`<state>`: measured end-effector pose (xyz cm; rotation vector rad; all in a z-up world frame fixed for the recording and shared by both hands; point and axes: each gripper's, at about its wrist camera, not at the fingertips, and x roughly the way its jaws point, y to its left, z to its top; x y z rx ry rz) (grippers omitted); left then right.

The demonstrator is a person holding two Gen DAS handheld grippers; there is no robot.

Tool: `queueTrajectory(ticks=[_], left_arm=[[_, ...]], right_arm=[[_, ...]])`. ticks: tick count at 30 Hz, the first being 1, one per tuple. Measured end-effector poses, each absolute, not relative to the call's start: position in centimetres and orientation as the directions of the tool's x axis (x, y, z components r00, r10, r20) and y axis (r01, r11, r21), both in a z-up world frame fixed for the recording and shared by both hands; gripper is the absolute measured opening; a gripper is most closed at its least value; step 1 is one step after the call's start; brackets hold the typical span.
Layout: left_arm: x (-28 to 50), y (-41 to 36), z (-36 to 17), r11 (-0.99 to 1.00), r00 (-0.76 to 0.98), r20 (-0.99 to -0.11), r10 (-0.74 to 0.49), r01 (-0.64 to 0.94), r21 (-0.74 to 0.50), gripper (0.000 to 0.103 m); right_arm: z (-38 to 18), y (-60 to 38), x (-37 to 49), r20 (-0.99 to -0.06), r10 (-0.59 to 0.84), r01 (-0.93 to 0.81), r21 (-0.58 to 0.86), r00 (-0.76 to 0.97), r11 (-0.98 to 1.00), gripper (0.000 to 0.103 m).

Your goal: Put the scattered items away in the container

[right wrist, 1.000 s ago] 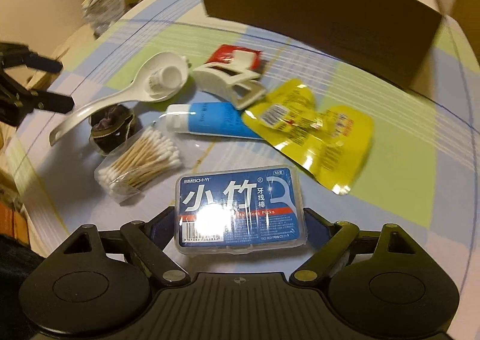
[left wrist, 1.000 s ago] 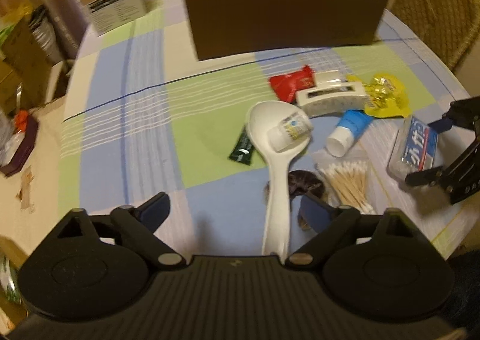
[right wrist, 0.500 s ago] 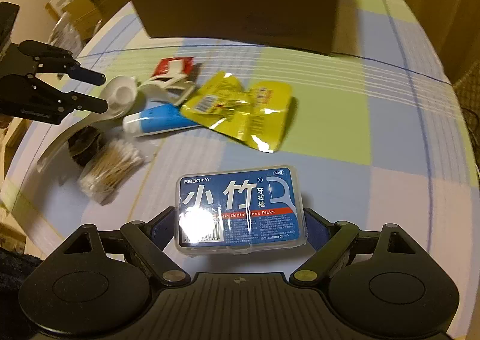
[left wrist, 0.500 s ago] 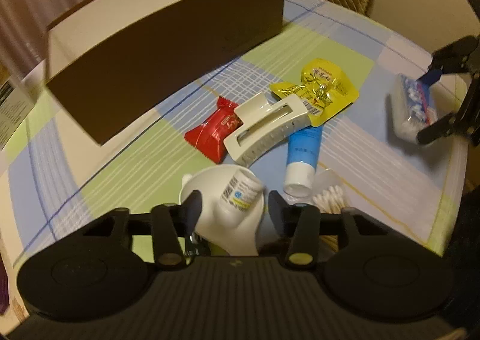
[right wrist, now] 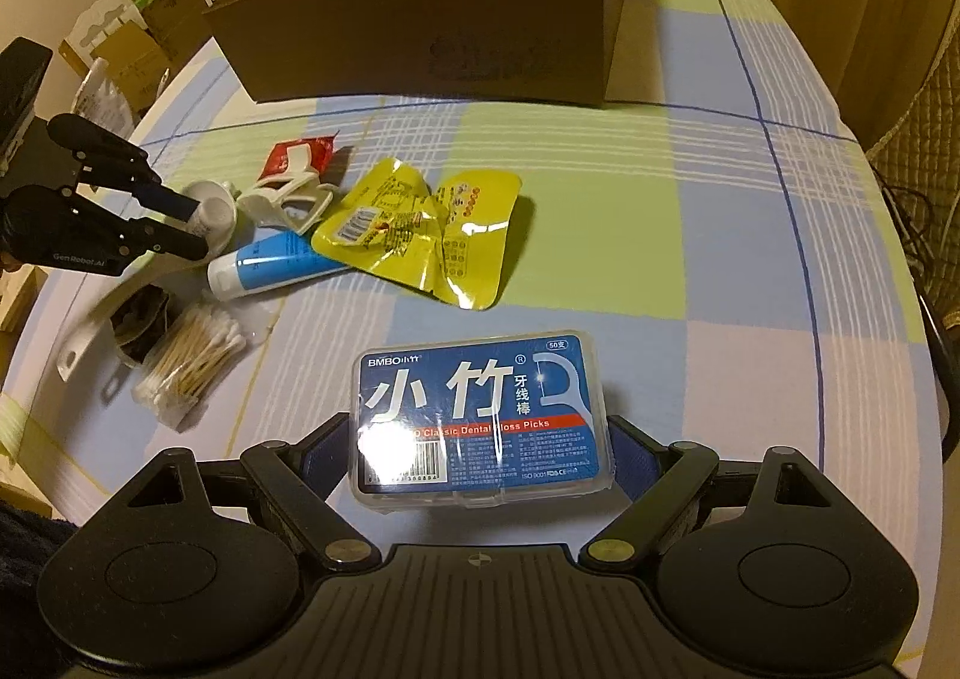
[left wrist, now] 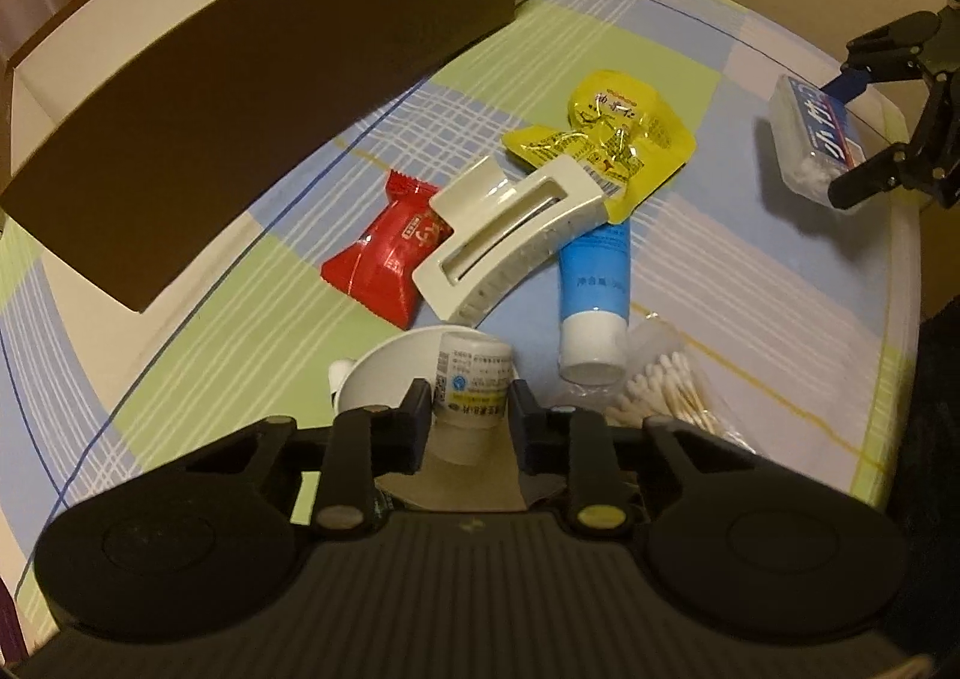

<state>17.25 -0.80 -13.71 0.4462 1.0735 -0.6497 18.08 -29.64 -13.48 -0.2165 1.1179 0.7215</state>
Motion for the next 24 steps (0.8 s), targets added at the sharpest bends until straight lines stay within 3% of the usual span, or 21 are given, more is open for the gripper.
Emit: queueTrajectory(ticks=[24], left_arm=[[18.5, 2.0, -4.4, 0.860, 0.540, -0.791, -0.287, 0.508, 0.035, 0.023]], right_arm=[[-6.7, -26.2, 23.8, -0.766, 0.567, -0.751, 0.174, 0.303, 0.637, 0.089]])
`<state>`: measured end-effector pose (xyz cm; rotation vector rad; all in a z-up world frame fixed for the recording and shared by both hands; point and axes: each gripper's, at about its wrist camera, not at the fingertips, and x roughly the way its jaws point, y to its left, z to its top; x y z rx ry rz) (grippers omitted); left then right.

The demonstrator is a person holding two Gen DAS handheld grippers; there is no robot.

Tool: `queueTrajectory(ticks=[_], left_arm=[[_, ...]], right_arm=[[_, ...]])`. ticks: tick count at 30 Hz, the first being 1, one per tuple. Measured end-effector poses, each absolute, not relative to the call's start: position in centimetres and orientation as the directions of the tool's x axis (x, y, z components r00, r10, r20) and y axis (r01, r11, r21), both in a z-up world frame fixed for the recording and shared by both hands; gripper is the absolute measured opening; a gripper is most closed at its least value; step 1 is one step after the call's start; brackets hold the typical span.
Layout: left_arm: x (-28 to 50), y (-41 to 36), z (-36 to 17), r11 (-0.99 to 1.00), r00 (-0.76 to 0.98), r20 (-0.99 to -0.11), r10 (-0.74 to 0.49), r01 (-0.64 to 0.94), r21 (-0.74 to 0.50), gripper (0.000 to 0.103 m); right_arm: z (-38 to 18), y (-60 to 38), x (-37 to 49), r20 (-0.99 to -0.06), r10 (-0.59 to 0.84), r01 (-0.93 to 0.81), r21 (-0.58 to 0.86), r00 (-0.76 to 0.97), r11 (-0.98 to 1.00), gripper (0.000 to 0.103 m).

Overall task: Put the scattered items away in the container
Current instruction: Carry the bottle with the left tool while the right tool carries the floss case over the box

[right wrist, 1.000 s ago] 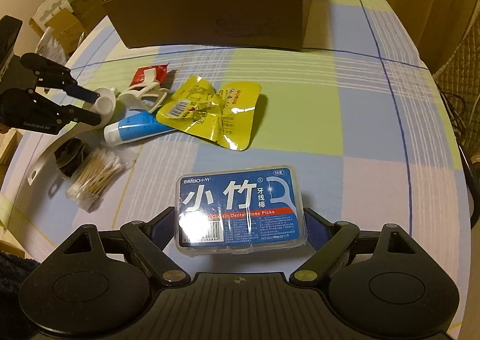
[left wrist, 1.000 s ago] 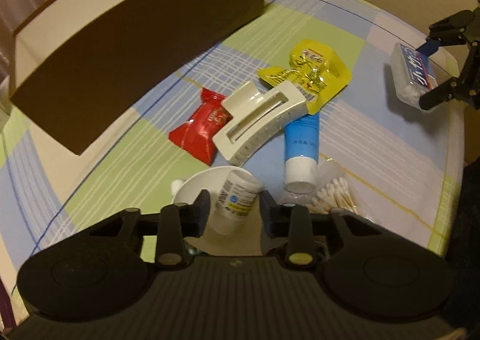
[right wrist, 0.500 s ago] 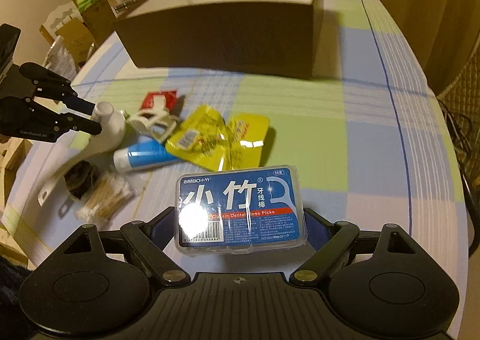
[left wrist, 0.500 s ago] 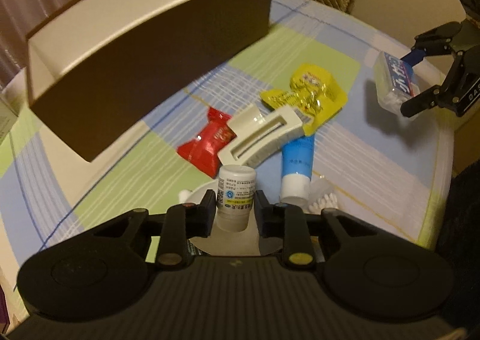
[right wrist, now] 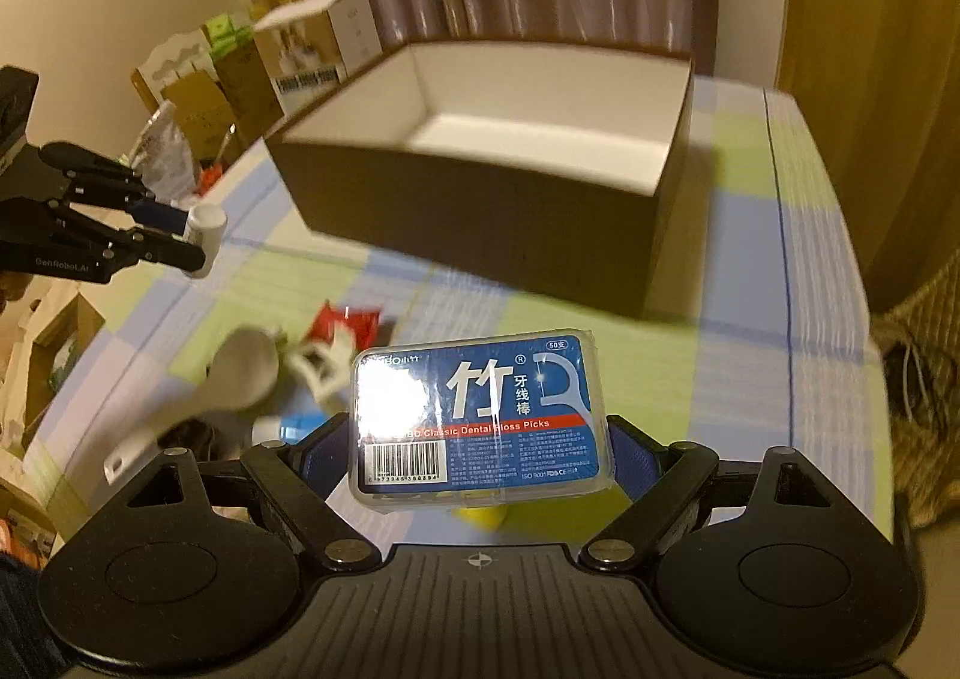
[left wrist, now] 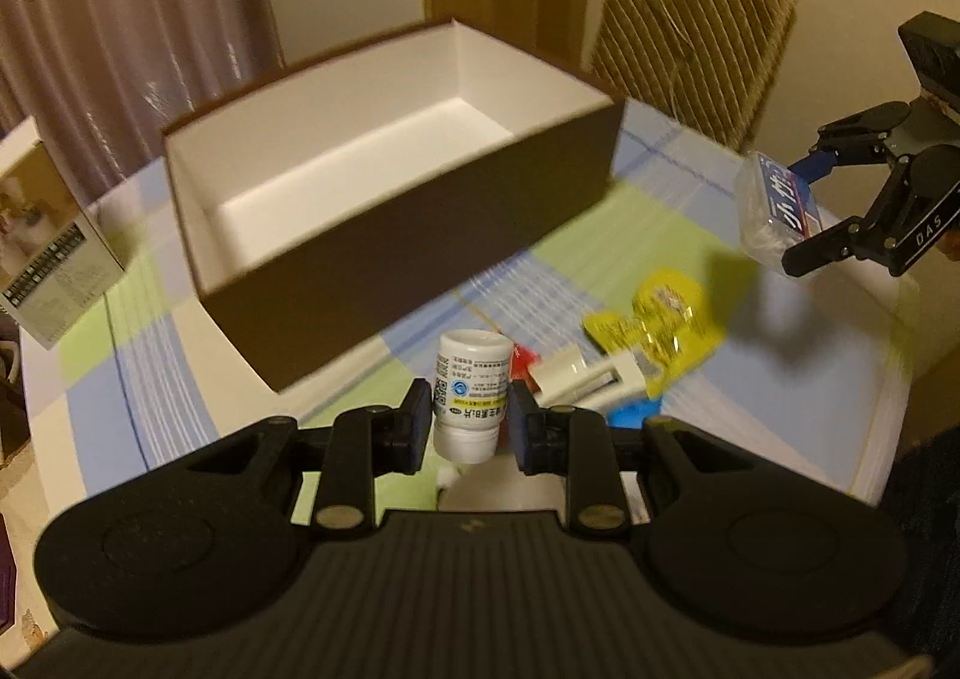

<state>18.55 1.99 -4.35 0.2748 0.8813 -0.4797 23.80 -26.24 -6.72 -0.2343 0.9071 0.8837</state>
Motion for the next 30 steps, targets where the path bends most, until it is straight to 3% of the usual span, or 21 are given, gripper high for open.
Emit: queueTrajectory(ticks=[16, 30], left_arm=[[24.8, 1.6, 1.6, 0.886, 0.671, -0.691, -0.269, 0.454, 0.096, 0.023], [33.8, 0.8, 0.2, 0.905, 0.667, -0.706, -0.237, 0.415, 0.088, 0.023]], right_arm=[[-0.8, -21.9, 32.5, -0.662, 0.657, -0.813, 0.122, 0.360, 0.569, 0.089], [-2.2, -16.1, 40.9, -0.691, 0.638, -0.826, 0.104, 0.340, 0.554, 0.089]])
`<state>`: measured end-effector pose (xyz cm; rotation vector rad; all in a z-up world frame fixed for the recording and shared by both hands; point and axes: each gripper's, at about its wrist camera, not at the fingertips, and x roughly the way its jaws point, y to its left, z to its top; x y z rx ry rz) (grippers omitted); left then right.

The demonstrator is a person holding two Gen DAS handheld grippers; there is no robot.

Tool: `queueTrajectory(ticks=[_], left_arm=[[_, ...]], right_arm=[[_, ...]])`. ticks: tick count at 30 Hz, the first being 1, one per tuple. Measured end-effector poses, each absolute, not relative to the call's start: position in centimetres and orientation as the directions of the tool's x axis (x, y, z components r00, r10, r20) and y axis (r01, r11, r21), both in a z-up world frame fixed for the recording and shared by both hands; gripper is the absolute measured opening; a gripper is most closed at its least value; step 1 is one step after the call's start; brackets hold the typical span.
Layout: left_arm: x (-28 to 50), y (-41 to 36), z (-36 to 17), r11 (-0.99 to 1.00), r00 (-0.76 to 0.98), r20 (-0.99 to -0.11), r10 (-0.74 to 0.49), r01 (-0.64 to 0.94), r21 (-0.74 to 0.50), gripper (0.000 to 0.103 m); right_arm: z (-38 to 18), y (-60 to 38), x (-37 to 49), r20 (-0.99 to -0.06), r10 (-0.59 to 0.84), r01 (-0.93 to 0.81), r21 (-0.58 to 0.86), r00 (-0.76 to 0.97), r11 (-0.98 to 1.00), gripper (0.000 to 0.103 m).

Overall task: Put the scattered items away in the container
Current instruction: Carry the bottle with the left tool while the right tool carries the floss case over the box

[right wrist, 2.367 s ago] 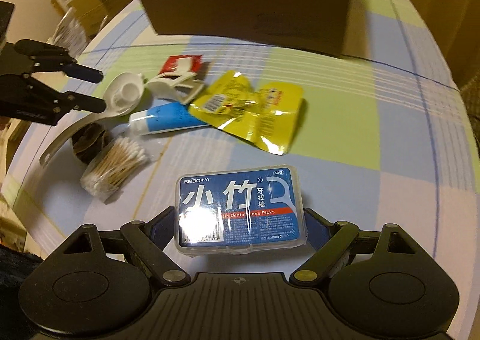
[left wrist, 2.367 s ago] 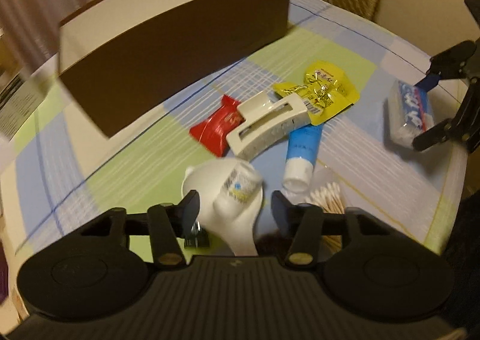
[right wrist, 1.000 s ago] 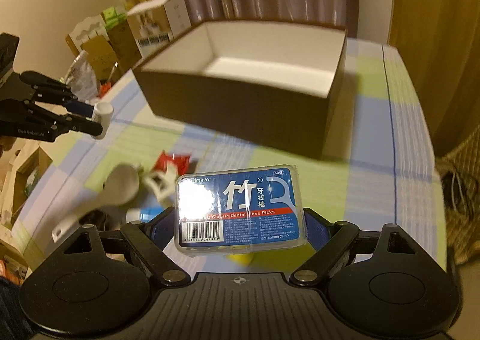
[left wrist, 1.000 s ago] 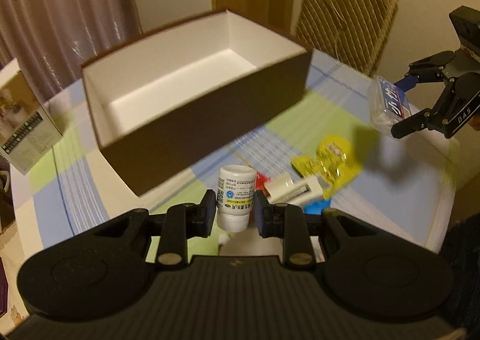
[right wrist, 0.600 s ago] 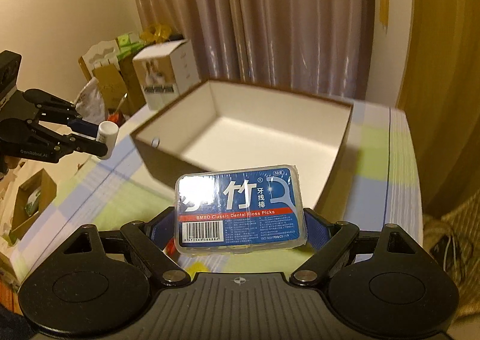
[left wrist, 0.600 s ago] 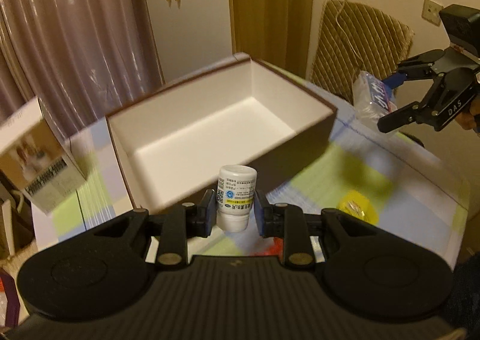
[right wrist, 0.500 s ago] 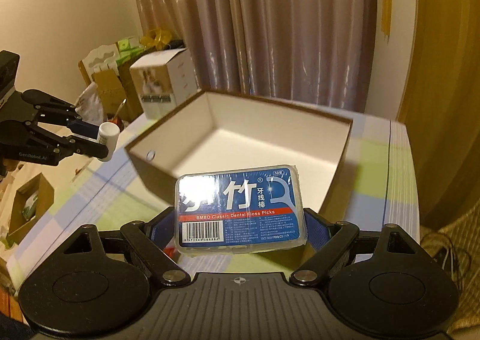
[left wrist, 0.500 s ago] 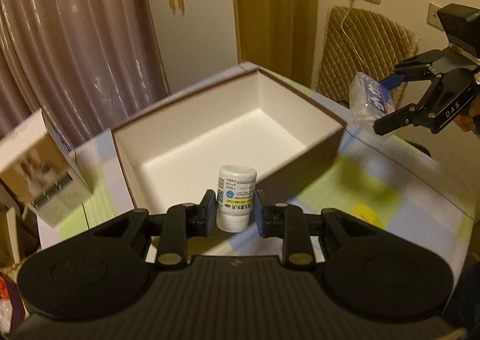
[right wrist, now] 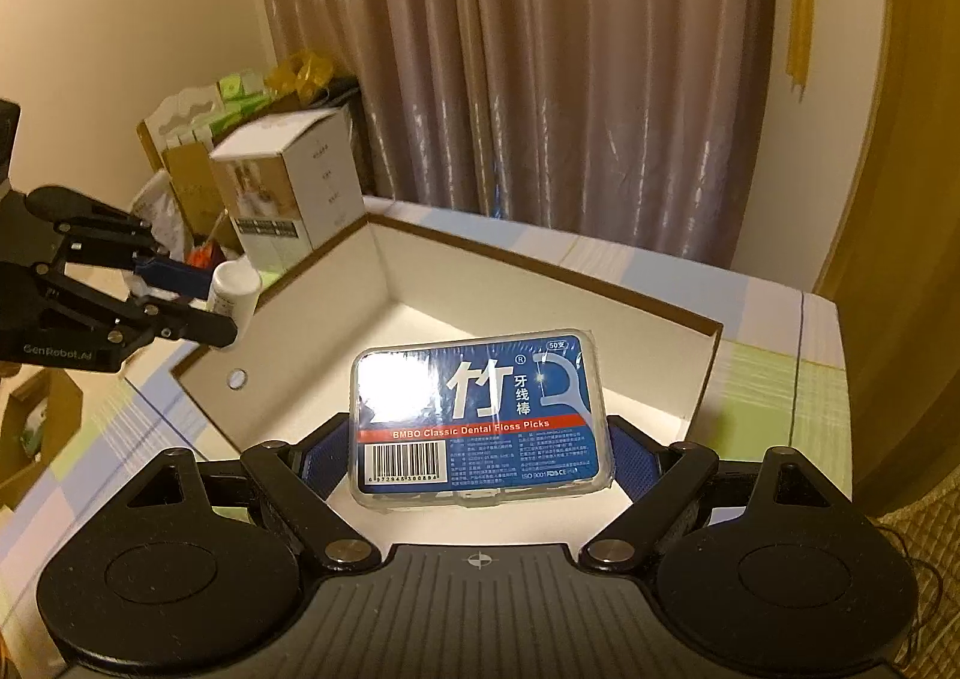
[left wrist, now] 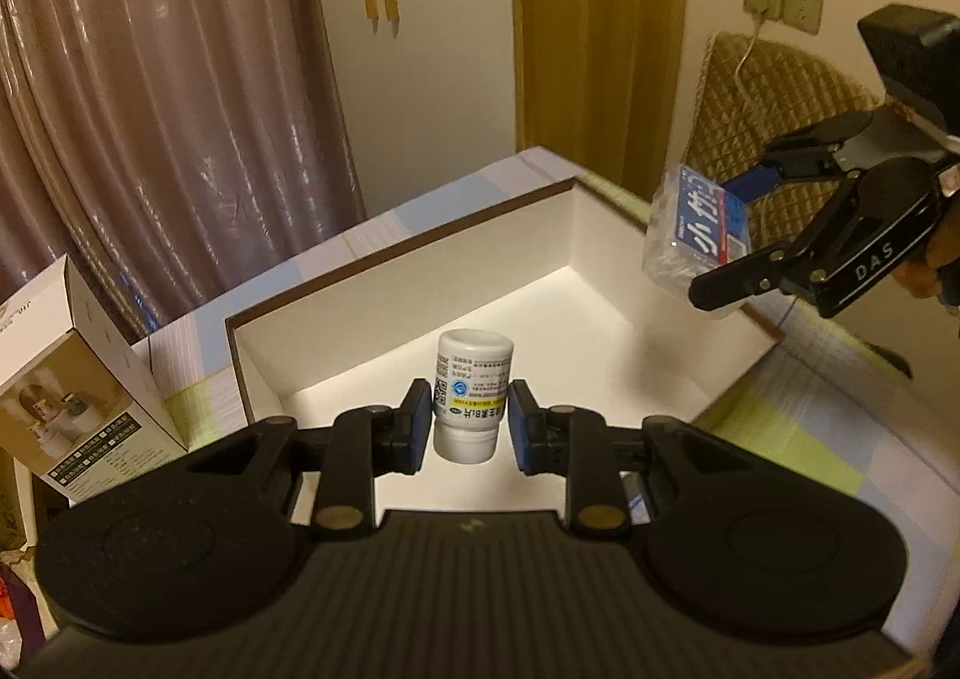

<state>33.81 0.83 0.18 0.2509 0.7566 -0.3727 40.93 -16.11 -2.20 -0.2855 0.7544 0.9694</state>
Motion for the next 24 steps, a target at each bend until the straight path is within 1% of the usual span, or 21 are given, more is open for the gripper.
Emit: queueTrajectory(ticks=[6, 11, 17, 24], left_arm=[[37.0, 0.9, -3.2, 0.905, 0.602, -0.774, -0.195, 0.414, 0.095, 0.023], [39.1, 0.9, -6.5, 0.909, 0.519, -0.837, -0.174, 0.412, 0.066, 0.023], [41.2, 1.0, -9.0, 0.906, 0.433, -0.893, -0.122, 0.417, 0.078, 0.023], [41.9, 0.9, -9.8, 0.902, 0.403, -0.910, -0.093, 0.422, 0.094, 0.023]], right_arm=[[-5.4, -14.2, 43.1, -0.777, 0.554, -0.834, 0.071, 0.298, 0.548, 0.089], [-8.3, -12.7, 44.3, -0.838, 0.481, -0.826, 0.066, 0.258, 0.559, 0.089], [-10.3, -11.4, 45.1, -0.880, 0.422, -0.833, 0.055, 0.220, 0.550, 0.089], [-10.8, -10.3, 45.0, -0.892, 0.398, -0.841, 0.039, 0.215, 0.540, 0.089]])
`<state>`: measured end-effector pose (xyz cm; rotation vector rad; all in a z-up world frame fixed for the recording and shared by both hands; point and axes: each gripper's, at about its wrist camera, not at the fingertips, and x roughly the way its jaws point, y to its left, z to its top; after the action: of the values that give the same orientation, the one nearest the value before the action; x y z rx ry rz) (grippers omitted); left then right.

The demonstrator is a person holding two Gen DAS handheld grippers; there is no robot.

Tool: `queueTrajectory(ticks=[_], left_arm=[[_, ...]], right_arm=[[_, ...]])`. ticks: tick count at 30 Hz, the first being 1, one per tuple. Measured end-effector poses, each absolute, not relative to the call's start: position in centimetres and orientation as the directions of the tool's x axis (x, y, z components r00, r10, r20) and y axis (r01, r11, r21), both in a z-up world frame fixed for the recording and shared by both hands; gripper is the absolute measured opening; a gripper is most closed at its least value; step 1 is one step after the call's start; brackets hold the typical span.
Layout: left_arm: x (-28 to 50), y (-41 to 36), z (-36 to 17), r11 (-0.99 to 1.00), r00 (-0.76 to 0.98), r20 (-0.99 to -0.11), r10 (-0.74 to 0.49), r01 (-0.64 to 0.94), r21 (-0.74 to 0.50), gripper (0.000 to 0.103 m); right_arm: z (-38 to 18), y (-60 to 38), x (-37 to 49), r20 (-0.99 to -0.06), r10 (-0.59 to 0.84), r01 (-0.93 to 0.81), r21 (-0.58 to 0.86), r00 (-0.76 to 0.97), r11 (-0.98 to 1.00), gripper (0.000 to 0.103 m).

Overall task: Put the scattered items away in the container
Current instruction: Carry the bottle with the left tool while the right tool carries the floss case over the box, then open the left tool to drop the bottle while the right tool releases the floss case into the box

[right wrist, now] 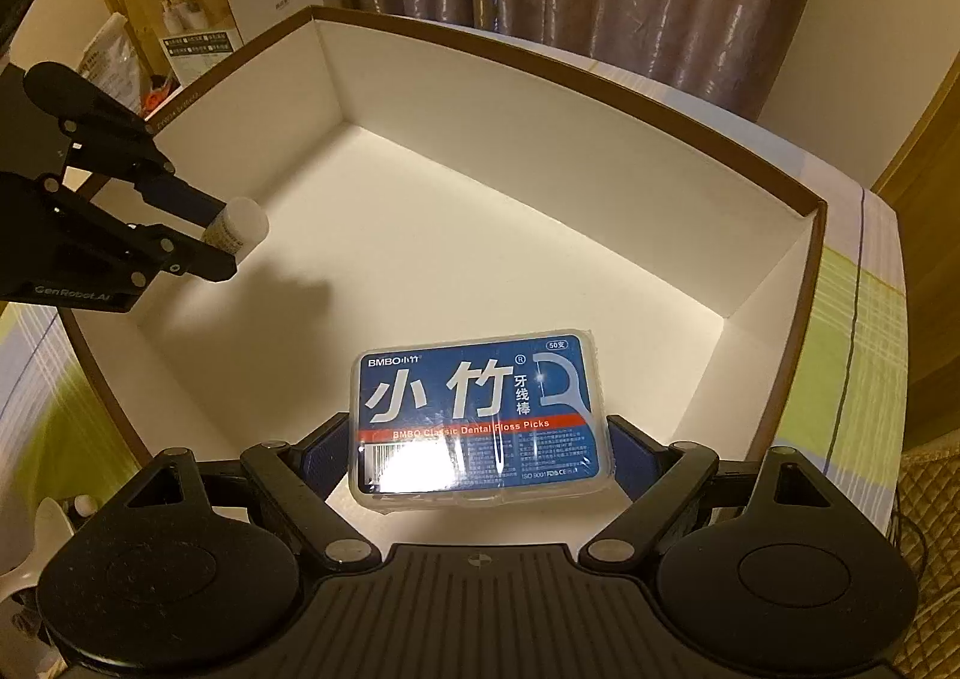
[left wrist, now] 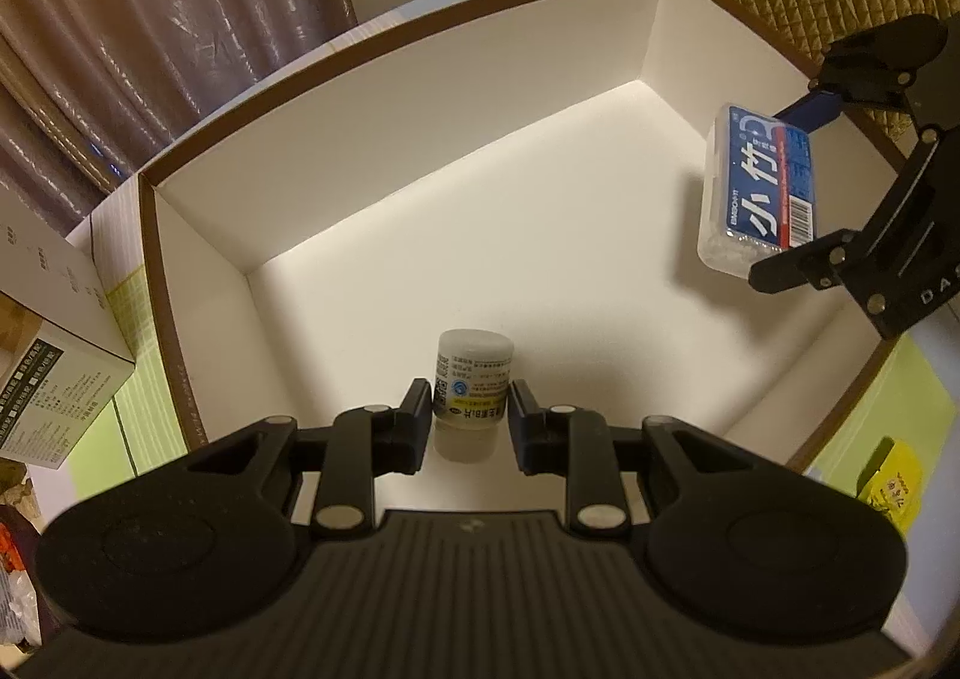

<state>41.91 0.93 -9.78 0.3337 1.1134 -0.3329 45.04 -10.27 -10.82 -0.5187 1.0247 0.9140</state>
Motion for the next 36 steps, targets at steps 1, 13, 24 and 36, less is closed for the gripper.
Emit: queueTrajectory(ticks=[1, 13, 24, 36], left_arm=[[41.9, 0.9, -9.9, 0.902, 0.402, -0.911, -0.090, 0.422, 0.096, 0.023], [41.7, 0.8, -10.7, 0.903, 0.383, -0.922, -0.065, 0.416, 0.109, 0.023], [41.9, 0.5, -10.2, 0.909, 0.401, -0.915, -0.039, 0.394, 0.134, 0.027], [41.4, 0.7, -9.4, 0.912, 0.419, -0.907, -0.039, 0.387, 0.139, 0.038]], right_arm=[[-10.8, -10.2, 45.0, -0.892, 0.397, -0.842, 0.036, 0.215, 0.538, 0.089], [-11.2, -9.1, 43.9, -0.896, 0.380, -0.874, -0.020, 0.232, 0.486, 0.089], [-10.9, -8.6, 43.5, -0.887, 0.391, -0.884, -0.040, 0.246, 0.466, 0.089], [-10.0, -8.9, 42.9, -0.895, 0.373, -0.887, -0.050, 0.243, 0.459, 0.089]])
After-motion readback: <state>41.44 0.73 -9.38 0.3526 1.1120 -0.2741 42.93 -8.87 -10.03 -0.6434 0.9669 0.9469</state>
